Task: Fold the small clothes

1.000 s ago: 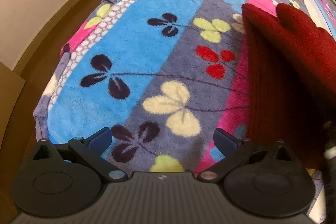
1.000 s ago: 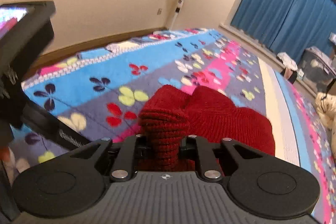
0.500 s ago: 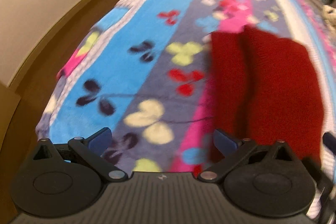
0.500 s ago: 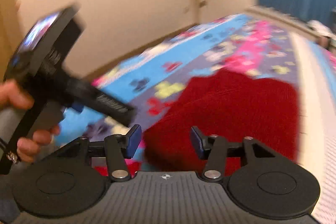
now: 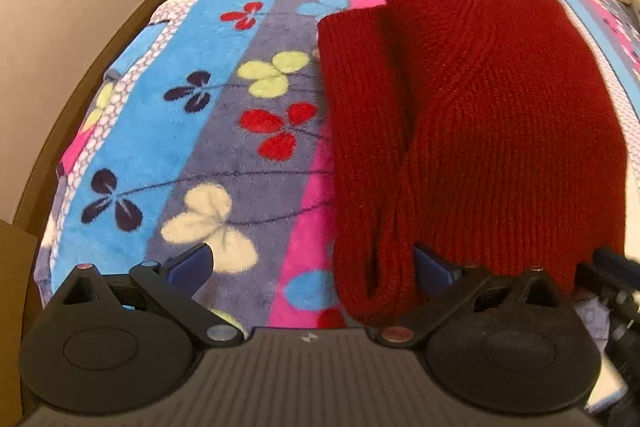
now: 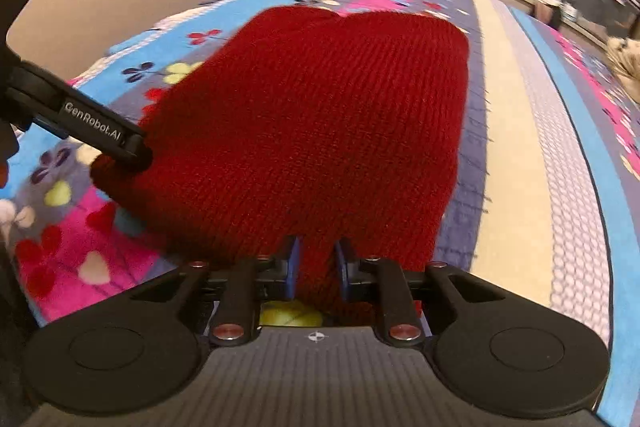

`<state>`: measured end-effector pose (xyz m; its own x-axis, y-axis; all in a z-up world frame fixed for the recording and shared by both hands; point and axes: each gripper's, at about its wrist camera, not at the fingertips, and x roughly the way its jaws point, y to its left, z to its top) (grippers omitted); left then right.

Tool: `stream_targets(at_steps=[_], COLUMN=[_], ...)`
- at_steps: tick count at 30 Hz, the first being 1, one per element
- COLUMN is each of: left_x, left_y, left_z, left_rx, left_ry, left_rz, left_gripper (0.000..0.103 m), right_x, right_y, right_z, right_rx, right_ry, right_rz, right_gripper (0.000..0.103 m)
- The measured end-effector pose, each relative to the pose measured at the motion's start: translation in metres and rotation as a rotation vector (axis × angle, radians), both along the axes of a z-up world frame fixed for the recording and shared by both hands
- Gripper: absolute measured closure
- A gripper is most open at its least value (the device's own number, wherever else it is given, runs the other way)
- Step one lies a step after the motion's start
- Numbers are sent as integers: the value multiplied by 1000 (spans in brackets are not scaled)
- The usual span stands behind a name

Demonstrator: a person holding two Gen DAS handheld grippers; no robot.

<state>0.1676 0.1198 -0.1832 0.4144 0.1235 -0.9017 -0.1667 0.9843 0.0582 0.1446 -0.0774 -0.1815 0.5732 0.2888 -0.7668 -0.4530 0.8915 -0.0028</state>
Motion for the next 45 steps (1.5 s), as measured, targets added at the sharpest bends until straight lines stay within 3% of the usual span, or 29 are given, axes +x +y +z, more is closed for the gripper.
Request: stream_targets(at_steps=[2, 4, 8, 11, 13, 16, 19, 20, 22, 23, 24, 26, 30, 33, 38, 45], left_x=[2, 10, 48, 81, 90, 87, 76, 71, 56, 47, 37, 13, -33, -66, -112, -139], left_y=[-1, -2, -10, -23, -22, -11, 7, 10, 9, 6, 3, -5, -28, -40, -55, -56], left_z=[18, 39, 62, 42, 20, 6, 4, 10, 27, 34, 42, 56, 71, 75, 82, 94], left_rx=[10, 5, 14, 86, 124, 156, 102, 89, 89, 87, 82, 49, -11, -38, -41, -58], left_ry=[-19, -58, -123, -87, -49, -27, 13, 8, -11, -18, -25, -32, -16, -12, -26, -59], left_rz=[-13, -16, -14, -34, -14, 13, 50, 53, 28, 14, 5, -18, -58, -69, -105, -90], left_gripper=[0, 0, 0, 0, 0, 0, 0, 0, 0, 0, 0, 0, 0, 0, 0, 0], right_x=[13, 25, 70, 99, 115, 109, 106, 100, 84, 72, 55, 29, -29, -63, -102, -130], right_y=[-15, -33, -46, -36, -30, -20, -28, -35, -48, -54, -59, -67, -73, -79, -81, -80], right_z=[21, 44, 75, 69, 40, 20, 30, 39, 57, 67, 76, 85, 97, 103, 108, 119], right_rx=[81, 141, 136, 83, 83, 34, 85, 118, 174, 192, 207, 215, 106, 123, 144, 135], right_ry=[33, 4, -22, -2, 128, 37, 39, 44, 54, 46, 34, 33, -26, -38, -20, -61], right_rz=[-44, -102, -182, -167, -137, -104, -118, -136, -144, -153, -162, -158, -241, -263, -247, -233], right_gripper=[82, 82, 79, 79, 80, 80, 80, 78, 53, 36, 28, 27, 25, 25, 25, 24])
